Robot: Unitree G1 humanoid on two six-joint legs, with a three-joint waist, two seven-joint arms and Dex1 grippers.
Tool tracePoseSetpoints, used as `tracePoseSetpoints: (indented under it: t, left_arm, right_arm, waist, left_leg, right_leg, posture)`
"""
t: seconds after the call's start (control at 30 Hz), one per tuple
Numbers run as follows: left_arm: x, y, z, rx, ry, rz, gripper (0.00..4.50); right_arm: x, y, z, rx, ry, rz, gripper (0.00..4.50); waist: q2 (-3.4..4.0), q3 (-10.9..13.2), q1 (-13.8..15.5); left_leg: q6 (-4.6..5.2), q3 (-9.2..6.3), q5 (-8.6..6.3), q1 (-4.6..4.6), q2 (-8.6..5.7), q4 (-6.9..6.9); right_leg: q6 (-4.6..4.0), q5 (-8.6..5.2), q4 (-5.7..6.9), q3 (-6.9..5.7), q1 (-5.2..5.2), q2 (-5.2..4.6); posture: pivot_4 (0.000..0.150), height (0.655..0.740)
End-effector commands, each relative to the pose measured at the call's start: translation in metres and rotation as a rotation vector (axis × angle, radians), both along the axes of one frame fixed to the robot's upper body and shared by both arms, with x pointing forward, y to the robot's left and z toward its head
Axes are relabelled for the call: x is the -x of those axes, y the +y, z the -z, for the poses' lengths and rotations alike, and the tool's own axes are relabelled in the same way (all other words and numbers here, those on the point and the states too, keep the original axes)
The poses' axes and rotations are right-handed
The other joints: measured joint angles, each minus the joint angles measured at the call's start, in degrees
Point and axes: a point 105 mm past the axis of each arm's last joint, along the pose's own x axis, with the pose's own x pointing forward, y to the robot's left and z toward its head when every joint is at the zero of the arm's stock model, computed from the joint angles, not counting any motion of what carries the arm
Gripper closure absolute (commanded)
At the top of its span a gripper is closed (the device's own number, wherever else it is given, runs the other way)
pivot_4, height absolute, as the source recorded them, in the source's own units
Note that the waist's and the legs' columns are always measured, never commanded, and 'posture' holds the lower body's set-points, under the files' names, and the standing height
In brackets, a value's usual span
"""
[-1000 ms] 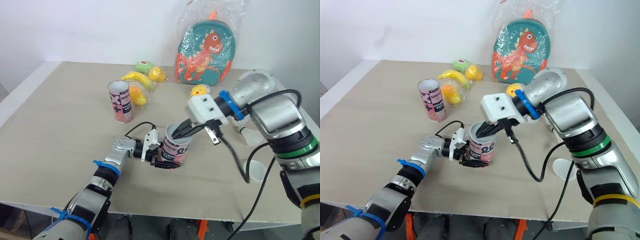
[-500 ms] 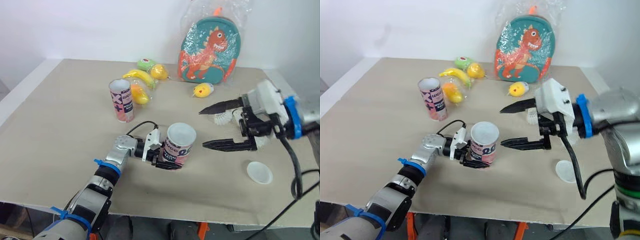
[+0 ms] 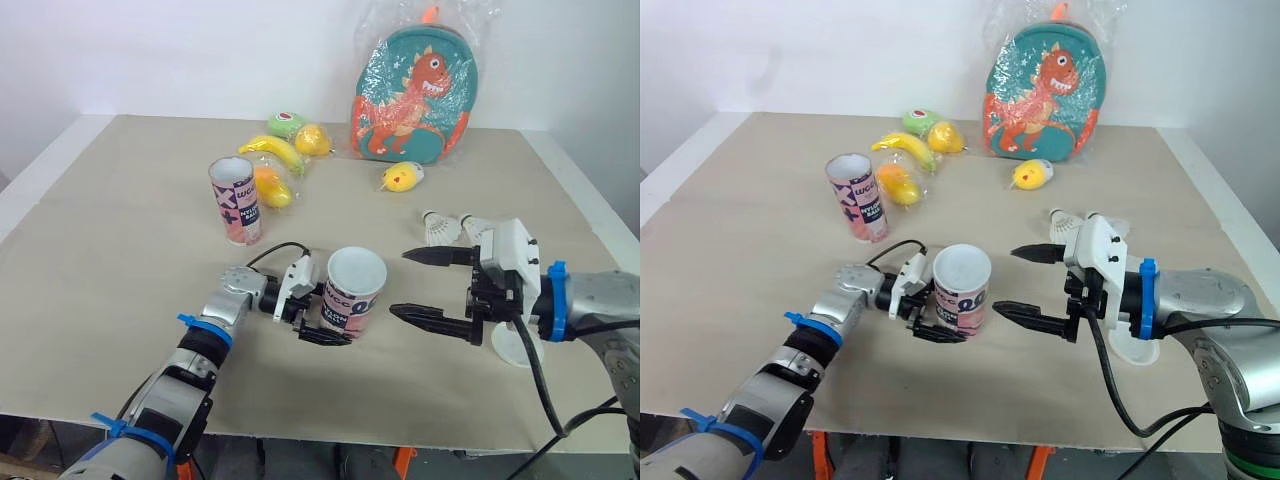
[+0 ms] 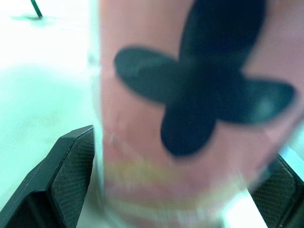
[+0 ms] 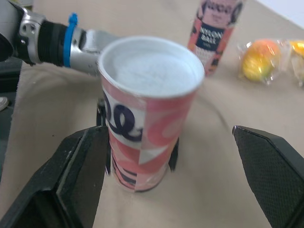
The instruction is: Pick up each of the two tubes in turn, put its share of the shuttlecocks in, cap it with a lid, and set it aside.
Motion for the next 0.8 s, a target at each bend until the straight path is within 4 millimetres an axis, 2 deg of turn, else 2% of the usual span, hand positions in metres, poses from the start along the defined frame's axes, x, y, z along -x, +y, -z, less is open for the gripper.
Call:
tracePoseSetpoints:
  t: [0.03,0.27,0.43,0.53,0.67,0.8]
  left_arm:
    - [0.002,0.020,0.007,-0.044,0.022,-0.021,0.05]
    - [0.002,0.059,0.005,-0.109,-0.019,-0.087,0.05]
    - [0.007,0.088,-0.019,-0.060,-0.009,-0.162,0.05]
    - [0.015,0.093,-0.037,-0.005,-0.001,-0.179,0.05]
    - [0.021,0.087,-0.065,0.097,-0.022,-0.198,0.05]
    - [0.029,0.084,-0.078,0.126,-0.039,-0.192,0.05]
  right_arm:
    - [0.005,0.004,-0.009,-0.014,-0.053,-0.010,0.00]
    - [0.005,0.000,0.002,-0.001,-0.023,0.023,0.00]
    - [0.004,-0.001,0.023,0.041,0.028,0.032,0.00]
    - [0.003,0.005,0.031,0.022,0.046,0.016,0.00]
    - [-0.003,0.015,0.039,-0.009,0.064,-0.012,0.00]
    - [-0.008,0.020,0.042,-0.021,0.064,-0.029,0.00]
  waist:
    - [-0.03,0.0,0.0]
    - [-0.03,0.0,0.0]
    - [-0.09,0.1,-0.1]
    - [-0.12,0.3,0.1]
    - [-0.20,0.4,0.5]
    - [-0.21,0.4,0.5]
  left_leg:
    - [0.00,0.00,0.00,0.00,0.00,-0.01]
    - [0.03,-0.02,-0.05,0.00,0.02,-0.02]
    - [0.03,-0.01,-0.05,0.00,0.09,-0.02]
    - [0.02,0.00,-0.05,-0.01,0.10,-0.02]
    - [0.02,-0.09,-0.05,-0.18,0.08,0.10]
    - [0.02,-0.10,-0.05,-0.23,0.08,0.15]
  right_leg:
    - [0.01,-0.01,0.00,0.00,0.00,0.00]
    - [-0.02,-0.06,0.00,-0.01,0.03,0.00]
    - [-0.05,-0.07,0.01,-0.03,0.02,0.01]
    - [-0.06,-0.08,0.02,-0.04,0.01,0.00]
    - [-0.02,-0.07,0.01,-0.17,0.01,-0.05]
    - [0.00,-0.05,0.01,-0.18,-0.01,-0.04]
  posture:
    - [0.150,0.7302]
    - [0.150,0.7302]
    - [0.150,0.7302]
    - [0.150,0.7302]
    - [0.150,0.7302]
    - [0.150,0.7302]
